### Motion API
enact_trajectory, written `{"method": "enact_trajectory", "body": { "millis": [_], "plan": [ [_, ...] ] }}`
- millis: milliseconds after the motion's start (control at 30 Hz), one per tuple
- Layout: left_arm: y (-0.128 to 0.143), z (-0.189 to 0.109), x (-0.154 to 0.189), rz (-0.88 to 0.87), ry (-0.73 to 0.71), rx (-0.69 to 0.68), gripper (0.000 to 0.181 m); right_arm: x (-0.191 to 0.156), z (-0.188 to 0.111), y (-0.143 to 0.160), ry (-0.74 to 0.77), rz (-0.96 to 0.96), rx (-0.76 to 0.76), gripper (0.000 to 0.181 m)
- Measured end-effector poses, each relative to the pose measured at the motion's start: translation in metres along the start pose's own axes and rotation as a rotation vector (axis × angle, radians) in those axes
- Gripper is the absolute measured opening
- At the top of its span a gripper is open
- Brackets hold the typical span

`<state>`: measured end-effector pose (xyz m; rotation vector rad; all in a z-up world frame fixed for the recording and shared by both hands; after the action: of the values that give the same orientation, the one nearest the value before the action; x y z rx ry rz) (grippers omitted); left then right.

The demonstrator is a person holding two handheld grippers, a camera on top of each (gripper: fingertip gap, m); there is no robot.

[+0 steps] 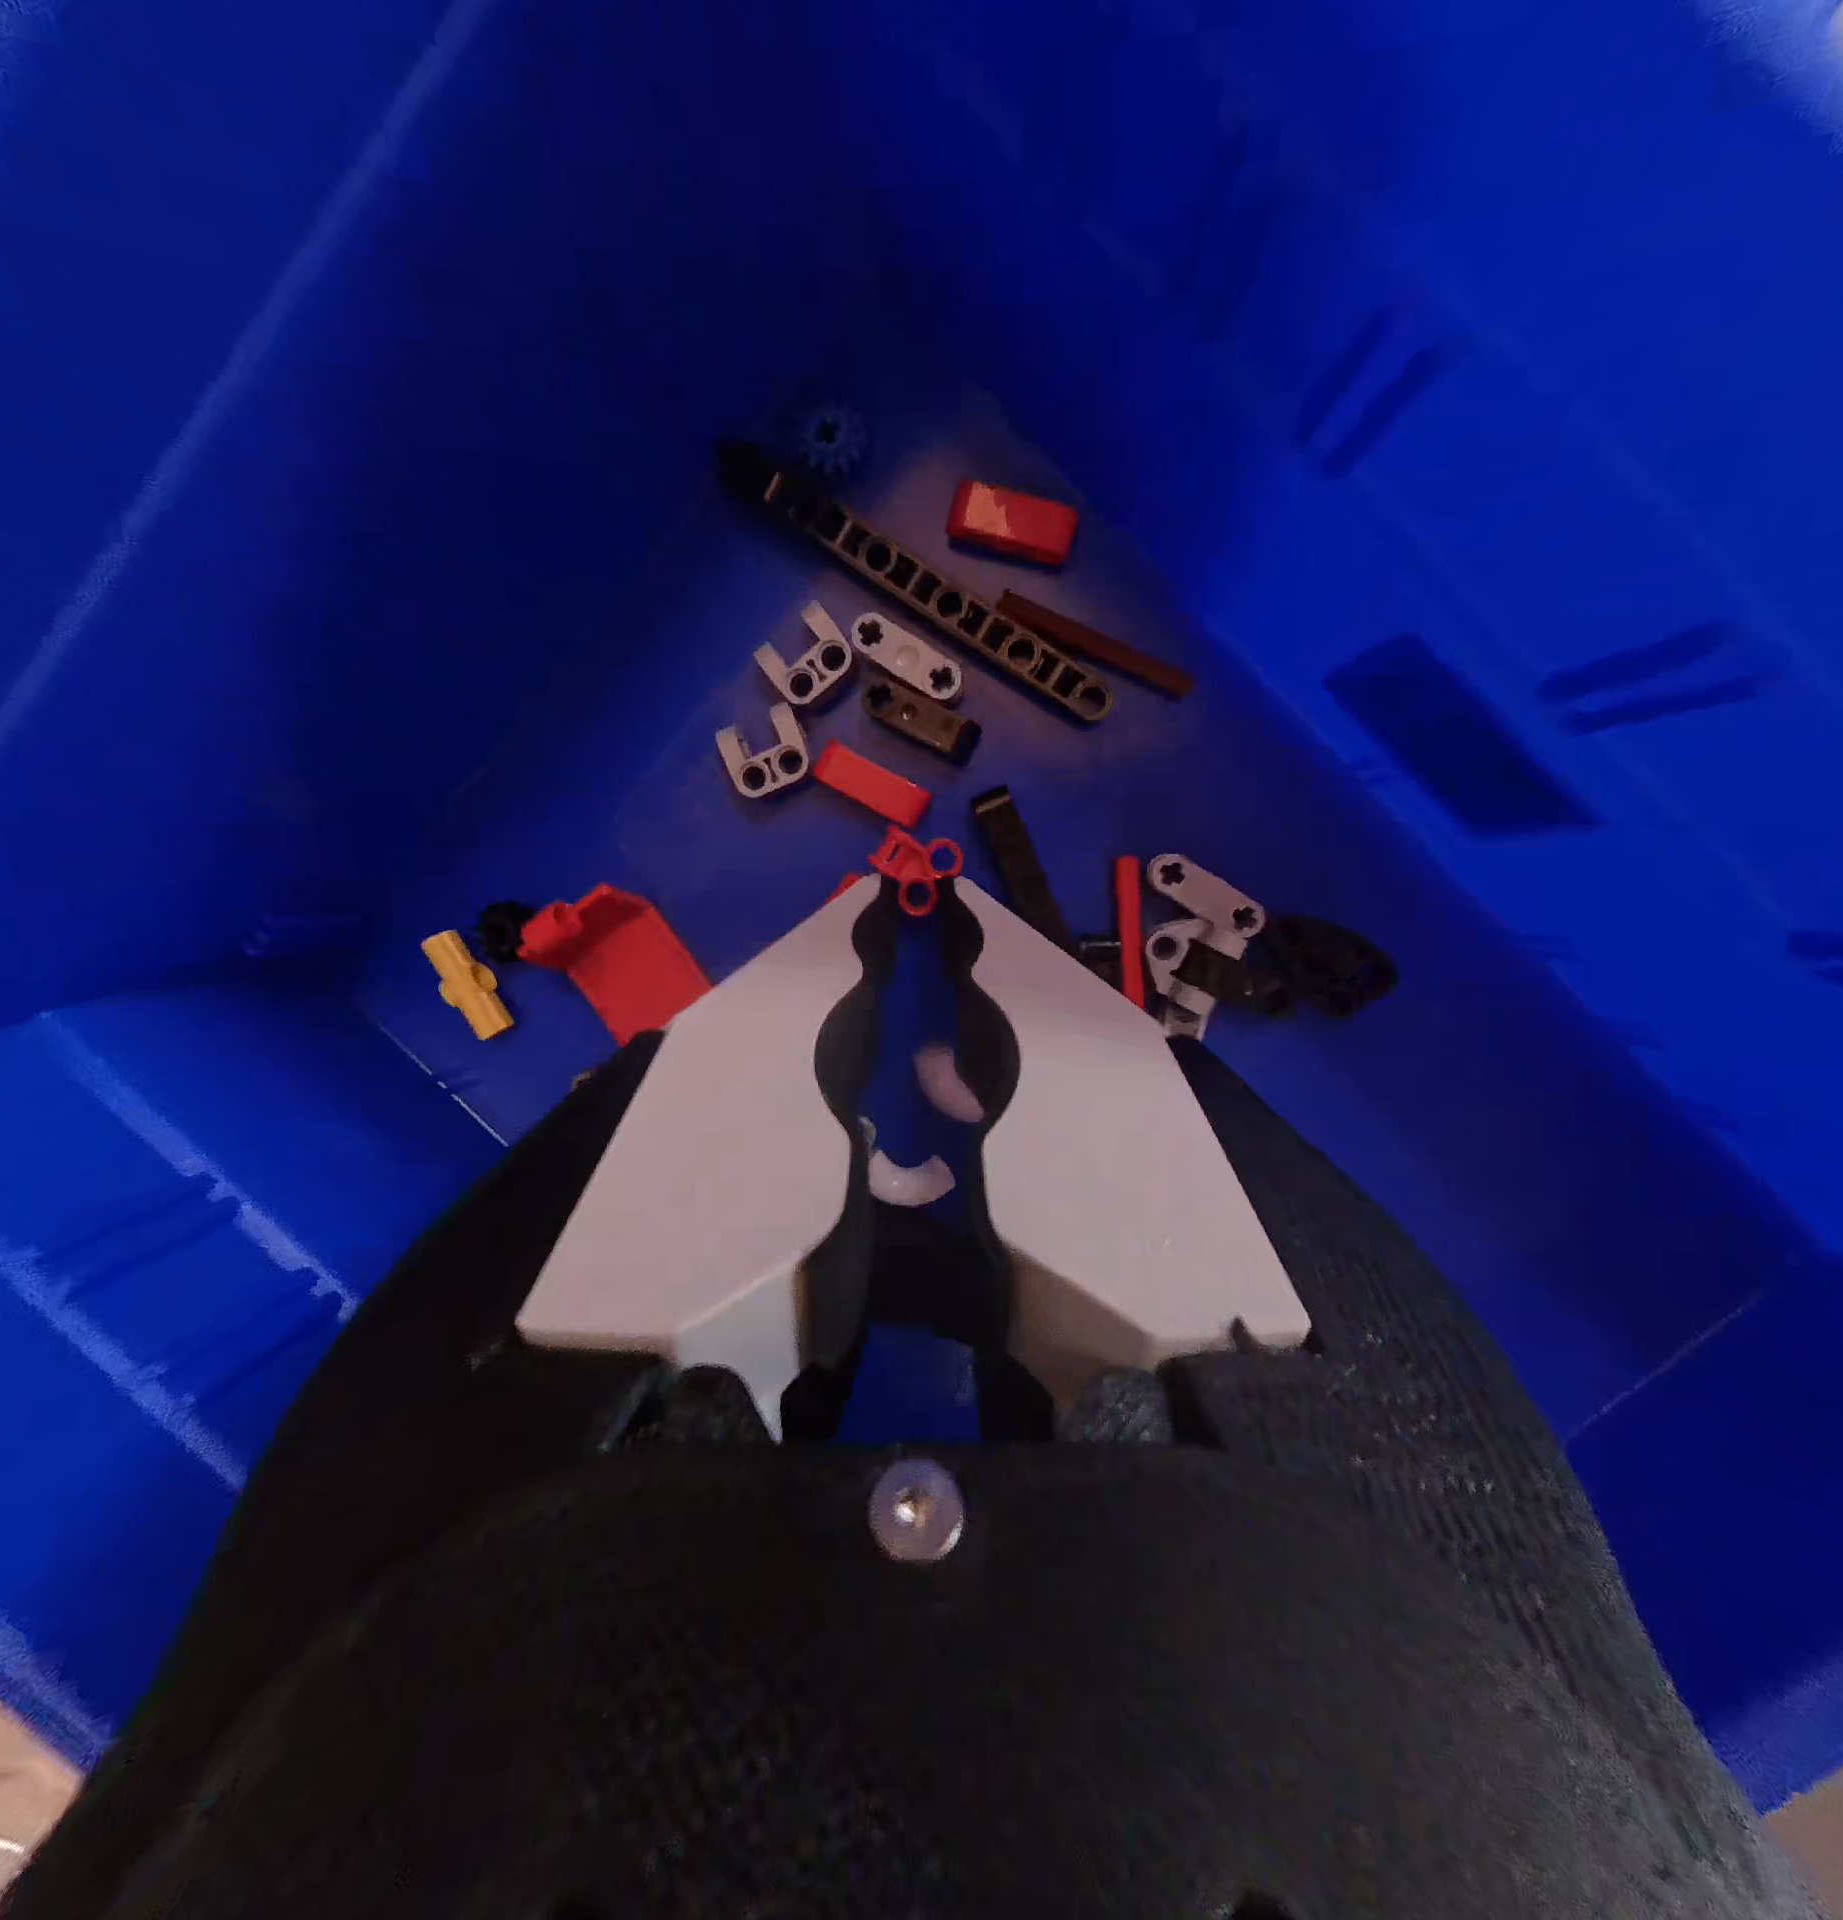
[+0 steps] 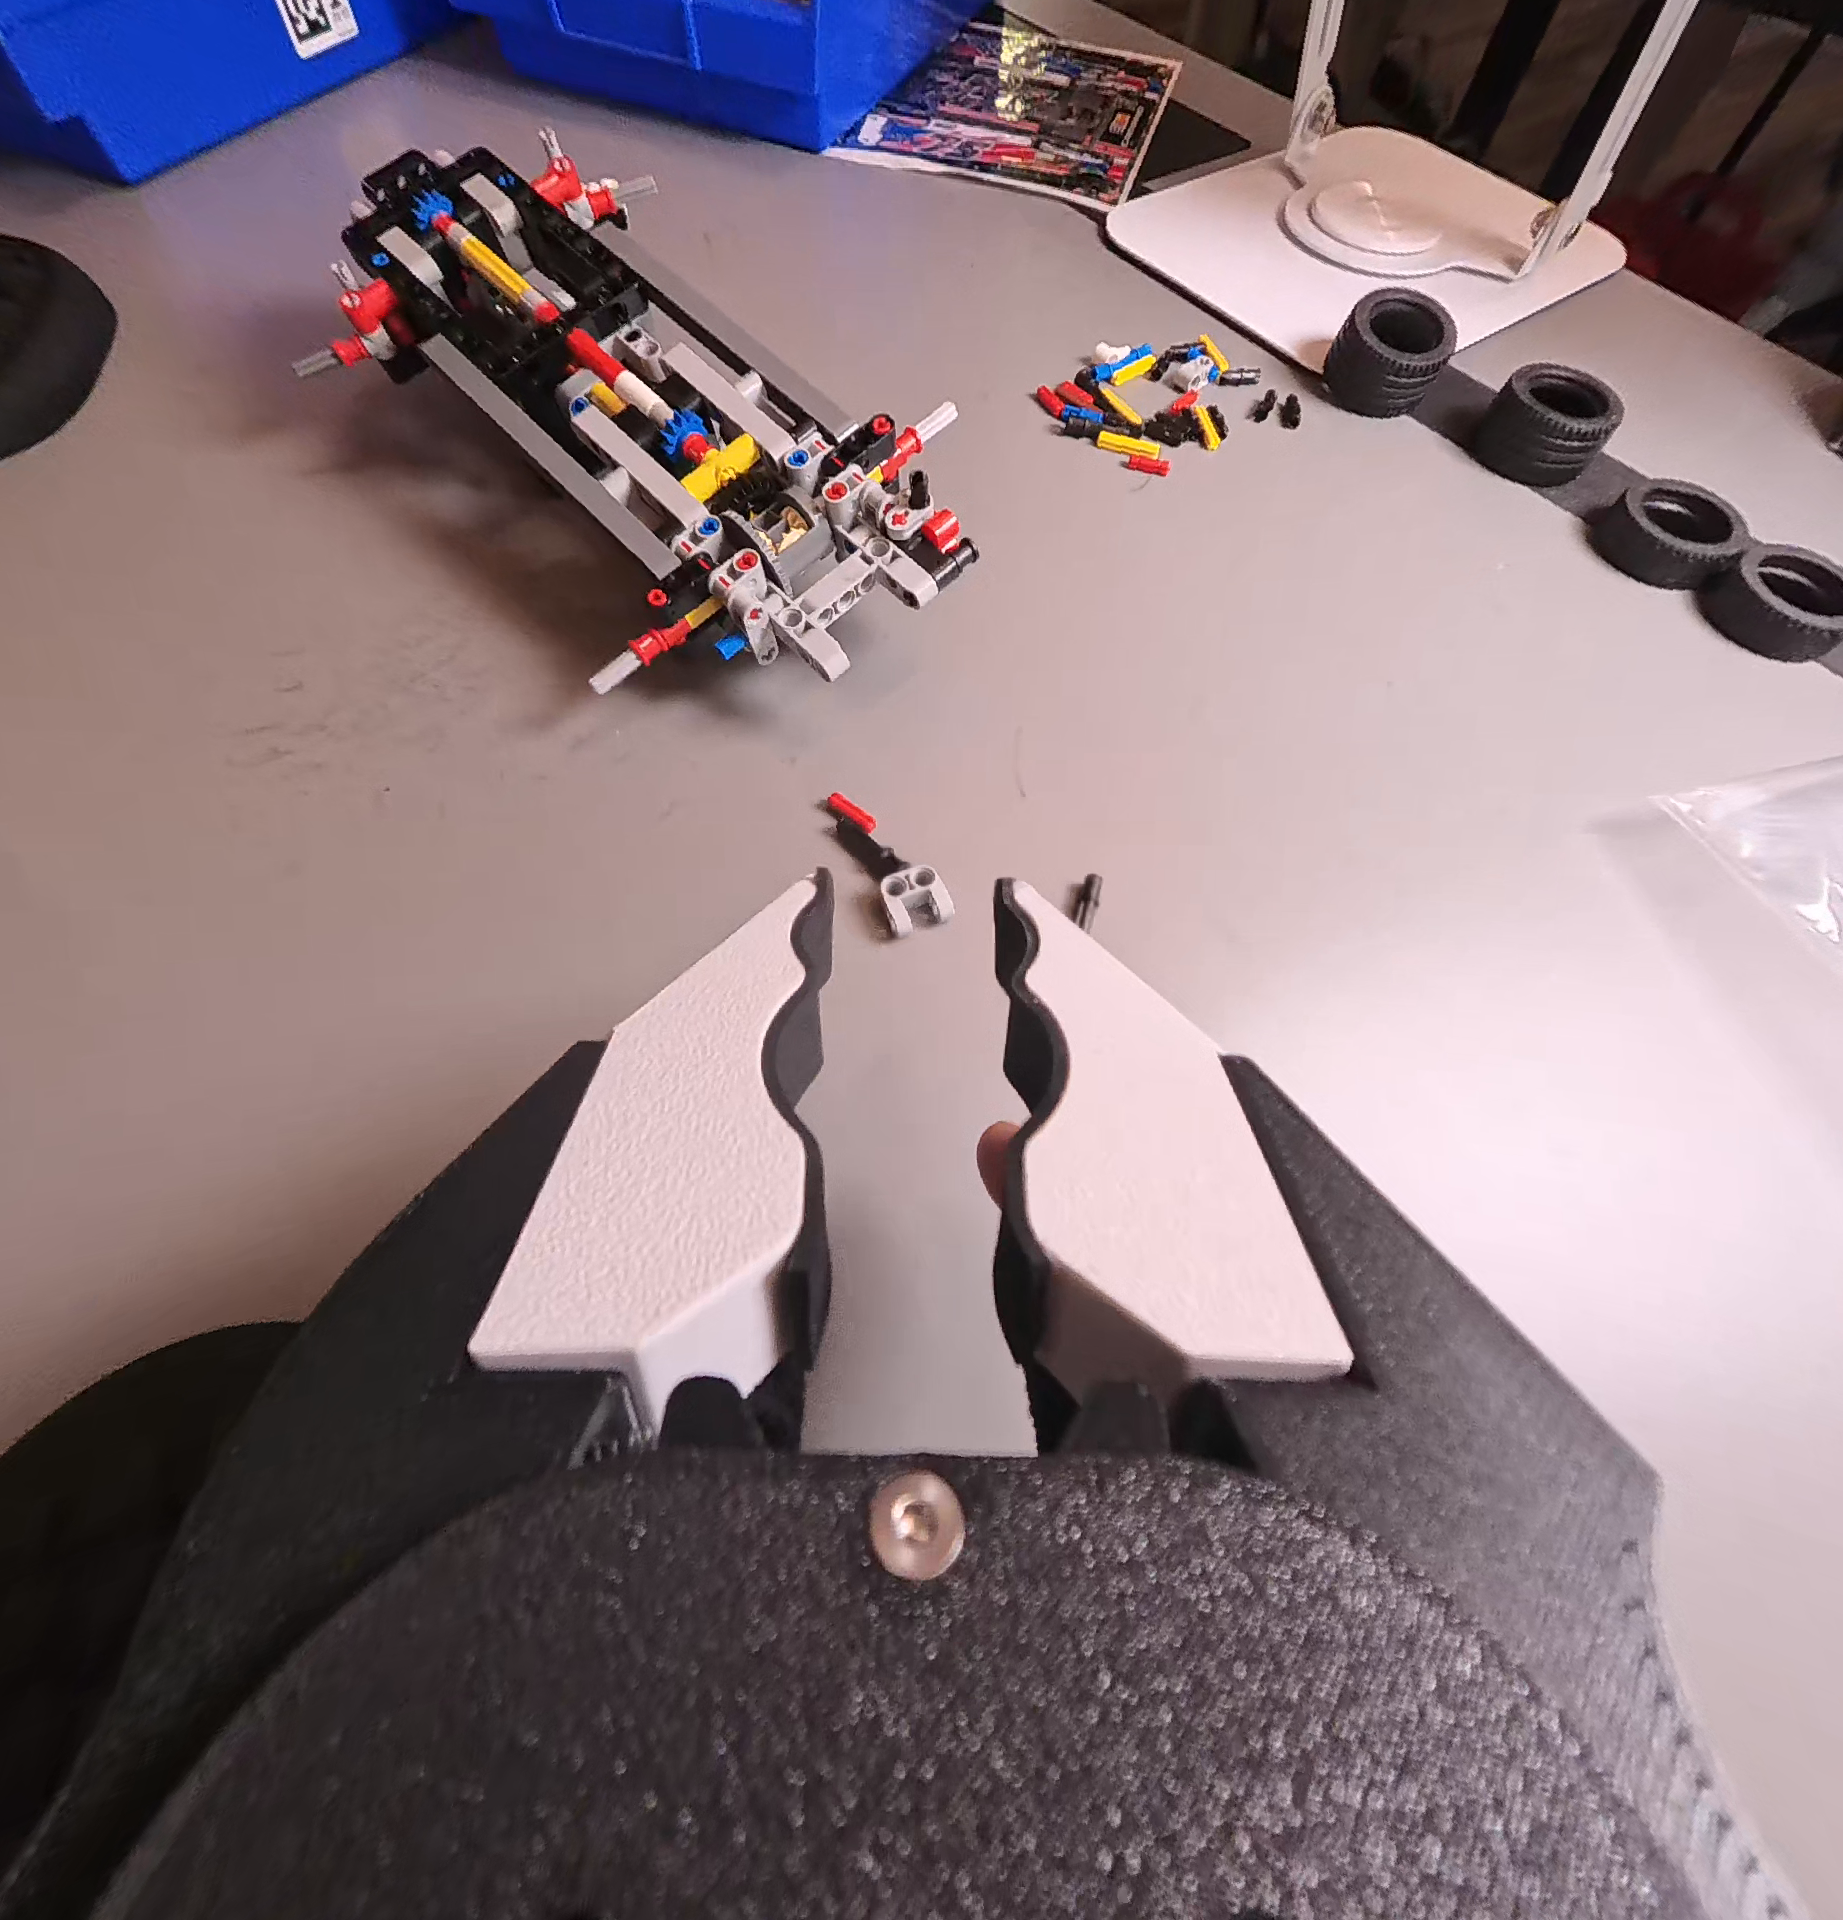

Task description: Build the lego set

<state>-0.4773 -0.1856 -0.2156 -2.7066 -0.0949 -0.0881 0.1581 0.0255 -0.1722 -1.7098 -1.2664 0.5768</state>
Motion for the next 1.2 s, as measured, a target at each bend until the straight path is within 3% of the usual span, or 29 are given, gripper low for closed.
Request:
{"method": "enact_trajectory", "body": {
  "millis": [33, 100, 167, 267, 367, 500, 633, 767, 867, 967, 1100, 1200],
  "plan": [
    [-0.006, -0.007, 0.003, 0.014, -0.001, 0.038, 0.005, 0.0, -0.001, -0.003, 0.002, -0.004, 0.012, 0.027],
    [-0.027, -0.03, 0.023, 0.093, 0.019, 0.163, 0.005, 0.001, -0.003, -0.01, 0.011, -0.013, 0.042, 0.026],
    [-0.052, -0.06, 0.063, 0.223, 0.061, 0.307, 0.006, -0.001, -0.005, -0.019, 0.013, -0.019, 0.084, 0.024],
    [-0.083, -0.101, 0.168, 0.42, 0.286, 0.524, 0.006, -0.012, -0.005, -0.038, 0.006, -0.059, 0.166, 0.023],
    [-0.092, -0.123, 0.288, 0.577, 0.594, 0.651, 0.005, -0.04, -0.002, -0.061, -0.046, -0.147, 0.264, 0.022],
    [-0.084, -0.108, 0.415, 0.675, 0.972, 0.678, 0.005, -0.087, -0.002, -0.09, -0.177, -0.238, 0.385, 0.021],
    [-0.063, -0.071, 0.503, 0.678, 1.343, 0.528, 0.005, -0.129, -0.013, -0.102, -0.293, -0.382, 0.451, 0.021],
    [-0.048, -0.052, 0.551, 0.695, 1.57, 0.363, 0.005, -0.159, -0.021, -0.085, -0.382, -0.617, 0.405, 0.025],
    [-0.035, -0.043, 0.569, 0.728, 1.612, 0.262, 0.005, -0.17, -0.024, -0.072, -0.402, -0.719, 0.379, 0.02],
    [-0.037, -0.037, 0.571, 0.678, 1.612, 0.247, 0.005, -0.163, -0.025, -0.066, -0.362, -0.733, 0.383, 0.008],
    [-0.051, -0.014, 0.558, 0.597, 1.451, 0.303, 0.005, -0.136, -0.015, -0.047, -0.304, -0.587, 0.24, 0.002],
    [-0.07, 0.001, 0.535, 0.553, 1.255, 0.388, 0.006, -0.078, 0.002, -0.006, -0.178, -0.512, 0.003, 0.002]
  ]
}}
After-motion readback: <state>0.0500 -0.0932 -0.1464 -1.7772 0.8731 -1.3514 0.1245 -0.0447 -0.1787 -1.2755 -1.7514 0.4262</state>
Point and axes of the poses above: each gripper's, where its closed fingertips meet, z out along the fingers, y out of its underside, x = y × z across the jaws, the point moved 1 cm from there along -z, back along the fingers, and after that the axes turned 11 degrees about y, right-handed, at the moved point
